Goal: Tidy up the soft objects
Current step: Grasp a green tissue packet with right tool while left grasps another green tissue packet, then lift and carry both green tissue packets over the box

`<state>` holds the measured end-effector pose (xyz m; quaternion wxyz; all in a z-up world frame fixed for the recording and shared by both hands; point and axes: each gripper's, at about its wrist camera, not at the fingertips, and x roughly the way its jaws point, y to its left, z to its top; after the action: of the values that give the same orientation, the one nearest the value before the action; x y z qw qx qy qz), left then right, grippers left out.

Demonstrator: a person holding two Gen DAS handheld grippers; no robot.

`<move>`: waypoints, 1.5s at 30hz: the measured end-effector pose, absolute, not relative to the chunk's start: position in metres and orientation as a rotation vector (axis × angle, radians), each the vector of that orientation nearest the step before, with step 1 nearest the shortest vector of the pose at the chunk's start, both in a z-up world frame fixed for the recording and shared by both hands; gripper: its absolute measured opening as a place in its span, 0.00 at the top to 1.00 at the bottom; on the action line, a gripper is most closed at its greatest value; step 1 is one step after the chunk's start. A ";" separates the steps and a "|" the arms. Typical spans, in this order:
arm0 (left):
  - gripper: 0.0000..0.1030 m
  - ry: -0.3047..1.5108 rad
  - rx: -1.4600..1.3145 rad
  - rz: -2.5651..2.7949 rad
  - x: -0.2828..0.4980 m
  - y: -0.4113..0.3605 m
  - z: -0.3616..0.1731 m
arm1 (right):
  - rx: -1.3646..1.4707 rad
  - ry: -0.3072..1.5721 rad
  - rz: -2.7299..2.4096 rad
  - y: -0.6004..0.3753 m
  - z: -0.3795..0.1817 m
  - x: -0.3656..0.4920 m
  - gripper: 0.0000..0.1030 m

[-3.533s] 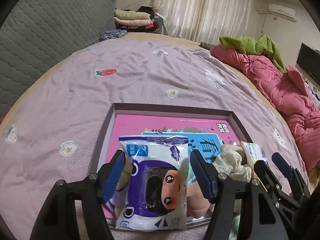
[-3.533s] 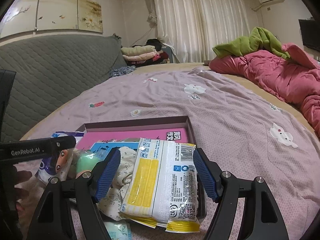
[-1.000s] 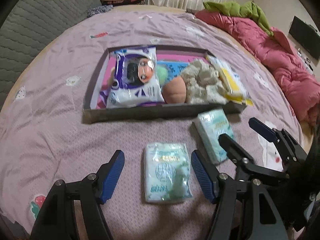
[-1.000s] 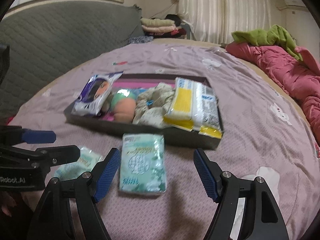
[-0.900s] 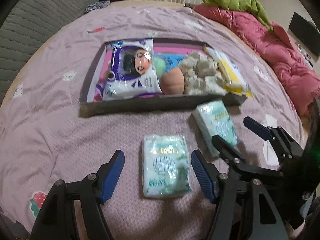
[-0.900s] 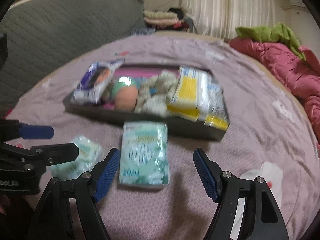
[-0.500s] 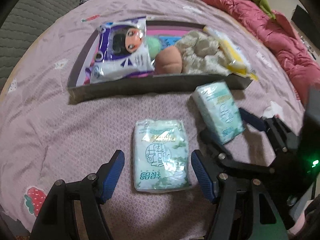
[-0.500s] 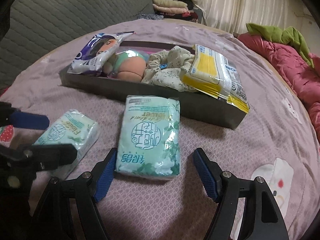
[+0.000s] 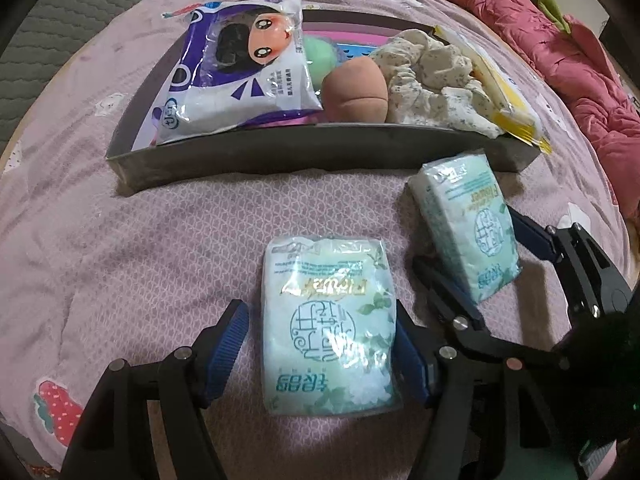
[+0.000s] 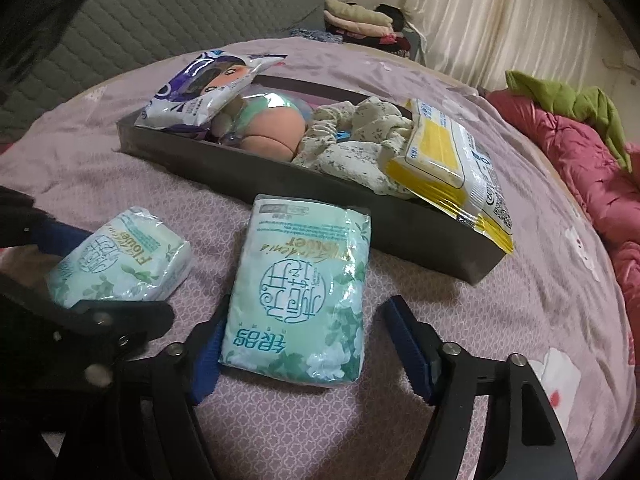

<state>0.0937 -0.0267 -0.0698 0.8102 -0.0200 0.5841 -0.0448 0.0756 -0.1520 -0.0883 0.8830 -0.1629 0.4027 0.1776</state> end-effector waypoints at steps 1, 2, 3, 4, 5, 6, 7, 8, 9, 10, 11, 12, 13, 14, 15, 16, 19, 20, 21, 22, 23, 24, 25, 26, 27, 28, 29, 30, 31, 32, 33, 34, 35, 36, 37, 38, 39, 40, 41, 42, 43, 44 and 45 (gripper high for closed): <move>0.33 1.245 -0.041 -0.098 0.094 -0.026 -0.070 | -0.345 0.835 0.374 -0.152 -0.088 0.074 0.38; 0.33 1.244 -0.042 -0.100 0.094 -0.025 -0.070 | -0.357 0.827 0.381 -0.150 -0.086 0.071 0.47; 0.33 1.245 -0.040 -0.104 0.094 -0.024 -0.071 | -0.372 0.821 0.381 -0.149 -0.085 0.069 0.48; 0.33 1.245 -0.032 -0.109 0.094 -0.024 -0.071 | -0.384 0.815 0.383 -0.149 -0.084 0.068 0.49; 0.33 1.244 -0.023 -0.114 0.093 -0.024 -0.071 | -0.389 0.814 0.386 -0.150 -0.082 0.068 0.49; 0.35 1.244 -0.016 -0.118 0.093 -0.023 -0.071 | -0.389 0.815 0.388 -0.150 -0.082 0.067 0.49; 0.38 1.242 -0.014 -0.117 0.095 -0.024 -0.070 | -0.385 0.815 0.388 -0.152 -0.081 0.067 0.50; 0.44 1.238 -0.014 -0.117 0.094 -0.023 -0.069 | -0.377 0.814 0.388 -0.154 -0.079 0.067 0.50; 0.50 1.231 -0.016 -0.118 0.093 -0.022 -0.067 | -0.371 0.809 0.387 -0.155 -0.077 0.067 0.50; 0.50 1.228 -0.026 -0.120 0.093 -0.019 -0.065 | -0.362 0.799 0.384 -0.157 -0.073 0.067 0.50; 0.51 1.228 -0.039 -0.123 0.093 -0.017 -0.063 | -0.352 0.788 0.382 -0.159 -0.069 0.063 0.50; 0.52 1.228 -0.057 -0.127 0.093 -0.014 -0.061 | -0.342 0.778 0.383 -0.161 -0.066 0.062 0.50; 0.52 1.225 -0.078 -0.133 0.092 -0.011 -0.059 | -0.328 0.765 0.387 -0.163 -0.063 0.061 0.50; 0.53 1.221 -0.095 -0.137 0.092 -0.008 -0.057 | -0.315 0.744 0.391 -0.165 -0.058 0.059 0.50; 0.54 1.216 -0.115 -0.145 0.091 -0.005 -0.055 | -0.305 0.731 0.393 -0.166 -0.055 0.059 0.50; 0.54 1.211 -0.125 -0.151 0.090 -0.004 -0.052 | -0.295 0.720 0.397 -0.167 -0.052 0.058 0.50; 0.54 1.184 -0.132 -0.158 0.088 -0.001 -0.043 | -0.266 0.683 0.408 -0.170 -0.042 0.056 0.50; 0.54 1.179 -0.134 -0.160 0.087 -0.001 -0.040 | -0.259 0.669 0.412 -0.171 -0.039 0.054 0.50; 0.54 1.173 -0.142 -0.165 0.087 -0.001 -0.038 | -0.253 0.659 0.415 -0.171 -0.036 0.054 0.50; 0.54 1.166 -0.147 -0.168 0.087 -0.001 -0.034 | -0.250 0.647 0.413 -0.172 -0.034 0.053 0.50; 0.54 1.156 -0.148 -0.170 0.085 0.000 -0.031 | -0.248 0.638 0.412 -0.172 -0.032 0.052 0.50; 0.54 1.144 -0.148 -0.171 0.085 0.000 -0.028 | -0.244 0.626 0.408 -0.172 -0.029 0.052 0.50; 0.54 1.133 -0.149 -0.172 0.086 0.002 -0.022 | -0.242 0.615 0.402 -0.173 -0.027 0.052 0.50; 0.54 1.121 -0.154 -0.170 0.086 0.002 -0.018 | -0.238 0.605 0.397 -0.173 -0.025 0.052 0.50; 0.54 1.107 -0.158 -0.170 0.087 0.002 -0.014 | -0.231 0.594 0.388 -0.175 -0.023 0.052 0.50; 0.54 1.078 -0.156 -0.174 0.086 0.001 -0.009 | -0.224 0.587 0.382 -0.177 -0.021 0.053 0.50; 0.54 1.053 -0.152 -0.172 0.086 0.001 -0.004 | -0.216 0.581 0.378 -0.179 -0.019 0.056 0.50; 0.54 1.035 -0.149 -0.172 0.088 -0.002 -0.002 | -0.212 0.575 0.370 -0.180 -0.017 0.058 0.50; 0.54 1.019 -0.141 -0.176 0.089 -0.003 0.002 | -0.210 0.568 0.363 -0.181 -0.016 0.060 0.50; 0.54 1.014 -0.133 -0.175 0.091 -0.004 0.004 | -0.211 0.557 0.355 -0.182 -0.013 0.063 0.50; 0.54 1.013 -0.124 -0.172 0.096 -0.008 0.004 | -0.213 0.549 0.348 -0.183 -0.011 0.065 0.50; 0.54 1.007 -0.124 -0.173 0.101 -0.013 0.006 | -0.212 0.545 0.343 -0.184 -0.010 0.067 0.50; 0.54 1.003 -0.127 -0.176 0.104 -0.015 0.008 | -0.205 0.542 0.338 -0.185 -0.009 0.071 0.50; 0.54 1.000 -0.128 -0.177 0.110 -0.018 0.010 | -0.201 0.540 0.333 -0.187 -0.008 0.073 0.50; 0.54 0.994 -0.125 -0.179 0.115 -0.019 0.013 | -0.198 0.539 0.326 -0.189 -0.007 0.076 0.50; 0.54 0.989 -0.119 -0.180 0.119 -0.021 0.015 | -0.193 0.534 0.315 -0.191 -0.006 0.078 0.50; 0.54 0.984 -0.114 -0.181 0.119 -0.022 0.016 | -0.187 0.529 0.309 -0.193 -0.004 0.080 0.50; 0.54 0.976 -0.109 -0.185 0.123 -0.024 0.019 | -0.179 0.523 0.303 -0.196 -0.002 0.082 0.50; 0.54 0.968 -0.106 -0.184 0.125 -0.025 0.021 | -0.168 0.513 0.294 -0.199 0.001 0.084 0.50; 0.54 0.960 -0.105 -0.182 0.130 -0.026 0.023 | -0.159 0.509 0.289 -0.202 0.003 0.086 0.50; 0.54 0.957 -0.105 -0.181 0.131 -0.027 0.024 | -0.154 0.505 0.283 -0.204 0.004 0.088 0.50; 0.54 0.953 -0.109 -0.179 0.135 -0.027 0.026 | -0.147 0.500 0.276 -0.207 0.006 0.091 0.50; 0.54 0.948 -0.112 -0.178 0.138 -0.028 0.028 | -0.145 0.499 0.271 -0.209 0.007 0.093 0.50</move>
<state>0.1378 -0.0280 0.0276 0.8845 -0.0536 0.4554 -0.0857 0.0933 -0.2086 0.0070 0.9574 -0.0712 0.2460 0.1336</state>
